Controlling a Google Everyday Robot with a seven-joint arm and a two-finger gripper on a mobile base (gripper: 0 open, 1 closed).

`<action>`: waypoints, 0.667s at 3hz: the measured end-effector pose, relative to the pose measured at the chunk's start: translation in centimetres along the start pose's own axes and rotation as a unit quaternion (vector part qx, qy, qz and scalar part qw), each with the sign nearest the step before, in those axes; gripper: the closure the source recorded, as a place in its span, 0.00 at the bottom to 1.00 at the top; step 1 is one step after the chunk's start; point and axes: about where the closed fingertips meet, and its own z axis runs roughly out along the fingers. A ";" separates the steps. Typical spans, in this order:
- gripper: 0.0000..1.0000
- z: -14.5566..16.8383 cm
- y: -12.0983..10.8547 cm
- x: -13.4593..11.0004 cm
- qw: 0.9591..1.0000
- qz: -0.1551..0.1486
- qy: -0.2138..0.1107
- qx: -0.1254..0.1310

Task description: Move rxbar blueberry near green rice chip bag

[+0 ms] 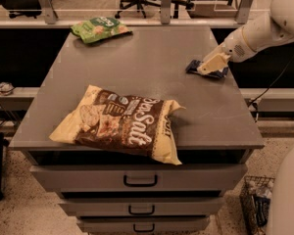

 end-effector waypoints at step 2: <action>1.00 -5.5 -0.8 -3.7 0.999 -0.019 -0.032 0.038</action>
Offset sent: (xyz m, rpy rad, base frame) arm -0.0012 -0.0345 0.1407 0.0226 -0.2226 -0.0691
